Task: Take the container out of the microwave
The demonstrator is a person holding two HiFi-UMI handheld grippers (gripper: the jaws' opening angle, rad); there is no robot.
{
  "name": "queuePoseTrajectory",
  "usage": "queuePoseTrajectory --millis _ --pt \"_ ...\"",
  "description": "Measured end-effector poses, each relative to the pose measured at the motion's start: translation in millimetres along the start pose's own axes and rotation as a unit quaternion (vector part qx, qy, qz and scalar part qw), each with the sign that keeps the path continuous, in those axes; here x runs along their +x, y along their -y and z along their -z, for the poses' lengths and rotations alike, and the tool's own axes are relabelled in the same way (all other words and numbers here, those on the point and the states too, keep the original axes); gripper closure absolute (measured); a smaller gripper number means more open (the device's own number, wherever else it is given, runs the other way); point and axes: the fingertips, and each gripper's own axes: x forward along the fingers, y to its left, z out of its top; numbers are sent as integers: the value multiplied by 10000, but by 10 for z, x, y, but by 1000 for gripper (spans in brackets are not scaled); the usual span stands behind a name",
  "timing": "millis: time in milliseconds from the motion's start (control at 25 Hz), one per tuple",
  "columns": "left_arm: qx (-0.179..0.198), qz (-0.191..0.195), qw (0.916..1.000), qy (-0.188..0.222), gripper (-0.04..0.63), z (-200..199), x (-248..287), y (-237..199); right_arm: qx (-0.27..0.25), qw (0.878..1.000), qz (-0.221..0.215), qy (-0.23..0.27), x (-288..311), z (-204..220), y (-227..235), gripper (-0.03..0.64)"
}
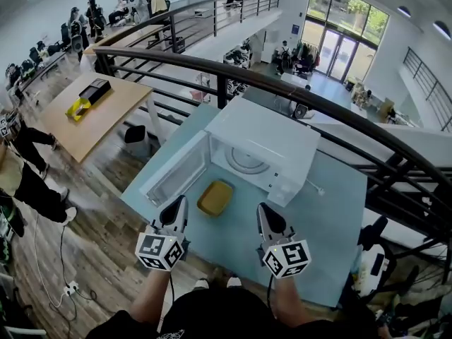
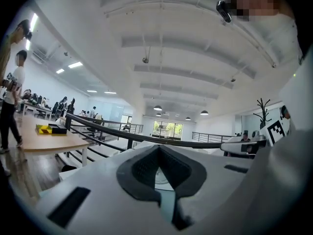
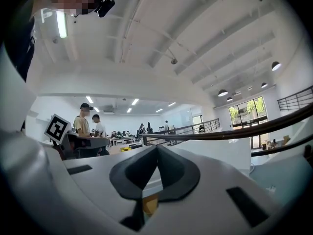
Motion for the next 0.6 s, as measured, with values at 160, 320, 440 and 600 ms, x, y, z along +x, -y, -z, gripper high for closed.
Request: queuePoseTrajectory --millis 160,320,440,600 --pt "71 61 10000 20 588 -60 -29 -134 -88 9999 129 68 28 -106 -56 611" --pt "189 118 9997 76 588 -152 -61 -231 -136 9995 258 135 14 -187 -84 611" --pt "256 154 9995 125 588 -216 -52 -277 -197 9991 329 170 2 -234 -90 611" --pt "242 174 9995 96 588 -201 -53 -282 -213 9988 435 114 -37 -221 -69 611"
